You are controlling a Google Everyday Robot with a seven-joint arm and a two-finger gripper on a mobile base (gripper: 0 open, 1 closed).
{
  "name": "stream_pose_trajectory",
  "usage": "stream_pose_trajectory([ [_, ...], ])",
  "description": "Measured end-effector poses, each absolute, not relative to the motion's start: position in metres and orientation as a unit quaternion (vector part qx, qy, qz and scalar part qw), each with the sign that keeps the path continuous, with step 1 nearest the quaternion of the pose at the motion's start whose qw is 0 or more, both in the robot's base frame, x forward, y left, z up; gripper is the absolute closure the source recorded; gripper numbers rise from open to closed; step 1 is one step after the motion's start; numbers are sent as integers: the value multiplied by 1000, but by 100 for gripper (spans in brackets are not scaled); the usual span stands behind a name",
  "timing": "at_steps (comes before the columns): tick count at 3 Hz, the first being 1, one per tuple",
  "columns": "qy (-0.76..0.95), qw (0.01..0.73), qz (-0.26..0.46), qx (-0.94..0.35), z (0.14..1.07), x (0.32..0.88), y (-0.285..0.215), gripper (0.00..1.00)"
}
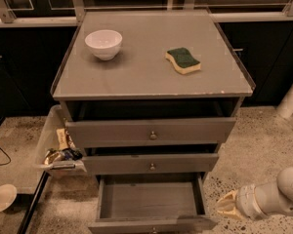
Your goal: Close bottom drawer
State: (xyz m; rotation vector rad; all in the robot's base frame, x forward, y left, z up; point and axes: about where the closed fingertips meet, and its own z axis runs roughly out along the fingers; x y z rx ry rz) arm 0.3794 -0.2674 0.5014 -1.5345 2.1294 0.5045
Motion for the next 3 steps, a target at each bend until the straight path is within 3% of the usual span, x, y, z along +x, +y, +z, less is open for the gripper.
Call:
stream_pose_trajectory([
  [1, 775, 232, 184, -558, 501, 379, -267, 100],
  [3, 775, 214, 194, -562, 396, 395, -273, 100],
])
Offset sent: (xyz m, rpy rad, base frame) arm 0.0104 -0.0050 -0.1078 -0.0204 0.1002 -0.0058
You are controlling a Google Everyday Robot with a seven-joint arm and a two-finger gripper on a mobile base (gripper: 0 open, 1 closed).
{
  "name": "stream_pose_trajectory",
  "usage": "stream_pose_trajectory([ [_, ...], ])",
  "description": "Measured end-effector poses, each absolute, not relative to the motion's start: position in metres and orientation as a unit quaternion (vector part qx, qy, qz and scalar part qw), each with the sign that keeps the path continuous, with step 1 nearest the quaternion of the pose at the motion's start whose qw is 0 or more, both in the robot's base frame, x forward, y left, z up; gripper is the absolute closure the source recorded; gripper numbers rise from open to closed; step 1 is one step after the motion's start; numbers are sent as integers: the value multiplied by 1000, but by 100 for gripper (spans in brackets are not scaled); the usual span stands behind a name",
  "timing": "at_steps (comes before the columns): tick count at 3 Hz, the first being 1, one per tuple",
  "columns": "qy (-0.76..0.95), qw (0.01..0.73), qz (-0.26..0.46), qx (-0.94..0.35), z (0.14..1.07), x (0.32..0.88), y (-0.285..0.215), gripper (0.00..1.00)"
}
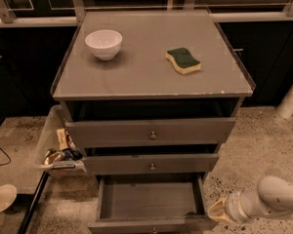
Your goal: Close bottom drawer
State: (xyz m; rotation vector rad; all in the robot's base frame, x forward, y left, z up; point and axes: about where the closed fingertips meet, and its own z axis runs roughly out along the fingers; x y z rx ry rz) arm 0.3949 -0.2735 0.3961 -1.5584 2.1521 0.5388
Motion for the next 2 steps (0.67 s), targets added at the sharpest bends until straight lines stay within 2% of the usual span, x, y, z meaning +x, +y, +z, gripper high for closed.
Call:
stream_pose_trajectory([
  [1, 757, 231, 218, -571, 308, 396, -271, 100],
  [2, 757, 230, 219, -570, 308, 395, -270, 100],
])
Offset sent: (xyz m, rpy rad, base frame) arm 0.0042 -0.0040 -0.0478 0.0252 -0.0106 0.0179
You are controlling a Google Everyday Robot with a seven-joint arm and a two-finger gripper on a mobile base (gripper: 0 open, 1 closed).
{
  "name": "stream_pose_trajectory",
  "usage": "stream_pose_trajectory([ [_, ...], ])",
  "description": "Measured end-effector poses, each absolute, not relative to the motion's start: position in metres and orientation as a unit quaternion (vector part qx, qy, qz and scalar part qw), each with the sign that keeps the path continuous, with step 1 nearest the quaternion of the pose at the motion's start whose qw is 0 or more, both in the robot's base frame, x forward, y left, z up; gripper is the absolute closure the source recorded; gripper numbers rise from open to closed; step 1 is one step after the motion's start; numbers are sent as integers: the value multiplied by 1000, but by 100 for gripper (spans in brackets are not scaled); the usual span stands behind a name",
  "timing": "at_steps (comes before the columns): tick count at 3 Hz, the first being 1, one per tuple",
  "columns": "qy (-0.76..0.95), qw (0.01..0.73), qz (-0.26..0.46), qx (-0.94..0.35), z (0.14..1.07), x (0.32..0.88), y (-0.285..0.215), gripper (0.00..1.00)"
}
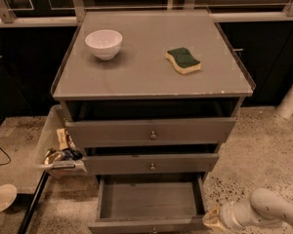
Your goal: Close bottom drawer
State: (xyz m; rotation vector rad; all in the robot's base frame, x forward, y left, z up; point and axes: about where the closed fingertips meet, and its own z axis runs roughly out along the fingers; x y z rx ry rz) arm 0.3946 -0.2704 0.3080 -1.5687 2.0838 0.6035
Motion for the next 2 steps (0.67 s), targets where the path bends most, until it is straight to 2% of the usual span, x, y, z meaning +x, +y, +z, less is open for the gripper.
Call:
stream_pose_trajectory([
  [2, 760, 245, 240, -551, 240, 390, -248, 100],
])
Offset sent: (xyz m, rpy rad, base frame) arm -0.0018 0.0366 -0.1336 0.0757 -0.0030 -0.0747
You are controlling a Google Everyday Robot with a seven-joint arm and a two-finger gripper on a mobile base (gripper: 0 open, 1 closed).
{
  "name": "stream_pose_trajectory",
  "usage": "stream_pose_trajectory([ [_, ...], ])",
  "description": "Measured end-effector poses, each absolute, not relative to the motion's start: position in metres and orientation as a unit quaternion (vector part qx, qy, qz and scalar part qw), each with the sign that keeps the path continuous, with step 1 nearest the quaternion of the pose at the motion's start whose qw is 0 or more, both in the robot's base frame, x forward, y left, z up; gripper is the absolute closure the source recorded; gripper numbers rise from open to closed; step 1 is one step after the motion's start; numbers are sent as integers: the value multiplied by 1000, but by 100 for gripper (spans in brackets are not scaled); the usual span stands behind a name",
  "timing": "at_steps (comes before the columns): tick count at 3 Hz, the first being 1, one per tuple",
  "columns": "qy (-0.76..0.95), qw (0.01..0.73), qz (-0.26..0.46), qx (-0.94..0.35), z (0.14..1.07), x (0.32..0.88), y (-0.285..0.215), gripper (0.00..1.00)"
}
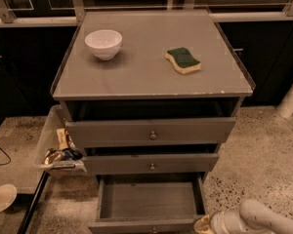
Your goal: Close bottom drawer
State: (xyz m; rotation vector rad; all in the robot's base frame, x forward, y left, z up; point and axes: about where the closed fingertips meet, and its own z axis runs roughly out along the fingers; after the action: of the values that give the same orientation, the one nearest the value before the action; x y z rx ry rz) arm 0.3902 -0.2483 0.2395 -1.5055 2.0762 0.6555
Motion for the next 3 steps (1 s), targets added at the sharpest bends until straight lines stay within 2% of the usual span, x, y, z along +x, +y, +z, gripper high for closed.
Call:
stream_pose_trajectory([
  [3, 739, 310, 234, -550, 160, 408, -221, 100],
])
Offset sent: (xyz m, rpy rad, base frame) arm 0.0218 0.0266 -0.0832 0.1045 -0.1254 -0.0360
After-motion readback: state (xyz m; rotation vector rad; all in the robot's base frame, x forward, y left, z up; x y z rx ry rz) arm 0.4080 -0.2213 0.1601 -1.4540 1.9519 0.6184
